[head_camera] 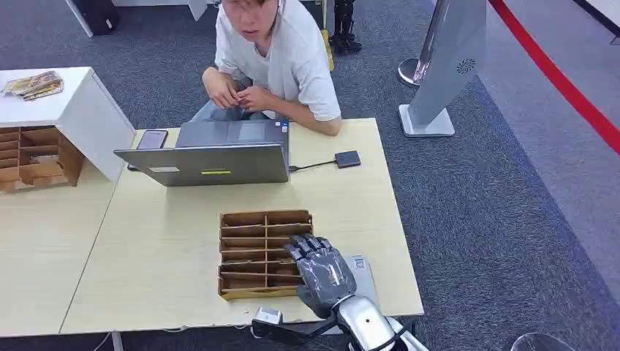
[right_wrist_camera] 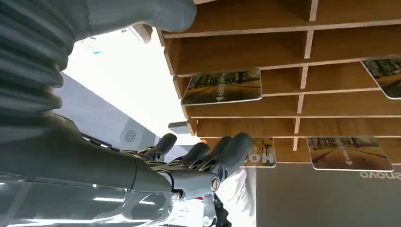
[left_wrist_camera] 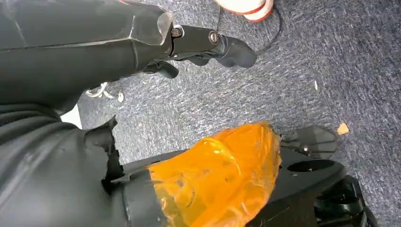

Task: Pass the card to the sensor for recognition and then transmit it.

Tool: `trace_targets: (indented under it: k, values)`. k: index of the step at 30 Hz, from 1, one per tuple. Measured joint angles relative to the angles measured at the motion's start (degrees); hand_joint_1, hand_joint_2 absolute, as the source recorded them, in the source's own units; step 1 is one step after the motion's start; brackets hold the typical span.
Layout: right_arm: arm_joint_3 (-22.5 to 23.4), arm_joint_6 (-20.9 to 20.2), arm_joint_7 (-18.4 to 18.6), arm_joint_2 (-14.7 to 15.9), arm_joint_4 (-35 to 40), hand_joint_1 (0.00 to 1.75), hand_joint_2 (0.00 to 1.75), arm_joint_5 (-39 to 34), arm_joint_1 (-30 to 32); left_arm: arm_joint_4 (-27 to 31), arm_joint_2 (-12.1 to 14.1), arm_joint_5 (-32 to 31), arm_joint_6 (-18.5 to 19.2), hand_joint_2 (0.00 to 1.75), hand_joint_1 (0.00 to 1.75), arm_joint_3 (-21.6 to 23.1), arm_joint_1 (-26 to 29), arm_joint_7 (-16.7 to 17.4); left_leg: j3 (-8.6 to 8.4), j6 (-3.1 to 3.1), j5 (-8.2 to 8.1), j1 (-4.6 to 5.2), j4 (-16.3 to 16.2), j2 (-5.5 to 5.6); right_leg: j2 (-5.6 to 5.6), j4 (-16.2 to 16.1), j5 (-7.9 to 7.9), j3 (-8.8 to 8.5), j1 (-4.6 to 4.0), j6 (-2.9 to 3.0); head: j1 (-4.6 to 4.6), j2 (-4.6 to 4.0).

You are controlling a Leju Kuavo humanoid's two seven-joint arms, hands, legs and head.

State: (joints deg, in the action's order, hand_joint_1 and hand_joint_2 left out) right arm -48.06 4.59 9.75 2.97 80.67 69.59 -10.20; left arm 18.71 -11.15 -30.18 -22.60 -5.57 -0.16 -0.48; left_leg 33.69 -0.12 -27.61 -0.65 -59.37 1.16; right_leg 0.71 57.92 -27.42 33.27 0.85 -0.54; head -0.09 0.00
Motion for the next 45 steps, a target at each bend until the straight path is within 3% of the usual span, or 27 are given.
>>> trace_targets:
  k: [39,42,43,44,45]
  values:
    - [1.38,-1.05,1.66,-1.46,-1.79,0.49,1.75,0.44,-0.84,0.55,-0.79,-4.28,1.20,0.00,0.00,-2.89,0.00,0.17,0.00,-0.01,0.01,0.00,0.00,0.00,0.00,0.01,0.00,0.00,0.00,0.00,0.00,0.00]
    - [1.40,-1.05,1.66,-1.48,-1.79,0.65,1.75,0.44,-0.85,0.55,-0.79,-4.28,1.20,0.00,0.00,-2.89,0.00,0.19,0.00,-0.01,0.01,0.00,0.00,0.00,0.00,0.01,0.00,0.00,0.00,0.00,0.00,0.00]
    - [1.40,-1.05,1.64,-1.48,-1.79,0.87,1.75,0.44,-0.85,0.55,-0.79,-4.28,1.20,0.00,0.00,-2.89,0.00,0.17,0.00,-0.01,0.01,0.00,0.00,0.00,0.00,0.01,0.00,0.00,0.00,0.00,0.00,0.00]
    - [1.40,-1.05,1.64,-1.51,-1.79,1.24,1.75,0.44,-0.85,0.57,-0.79,-4.28,1.20,0.00,0.00,-2.89,0.00,0.17,0.00,-0.01,0.01,0.00,0.00,0.00,0.00,0.01,0.00,0.00,0.00,0.00,0.00,0.00]
    - [1.40,-1.05,1.66,-1.51,-1.81,1.29,1.75,0.44,-0.85,0.57,-0.79,-4.28,1.20,0.00,0.00,-2.89,0.00,0.17,0.00,-0.01,0.01,0.00,0.00,0.00,0.00,0.01,0.00,0.00,0.00,0.00,0.00,0.00]
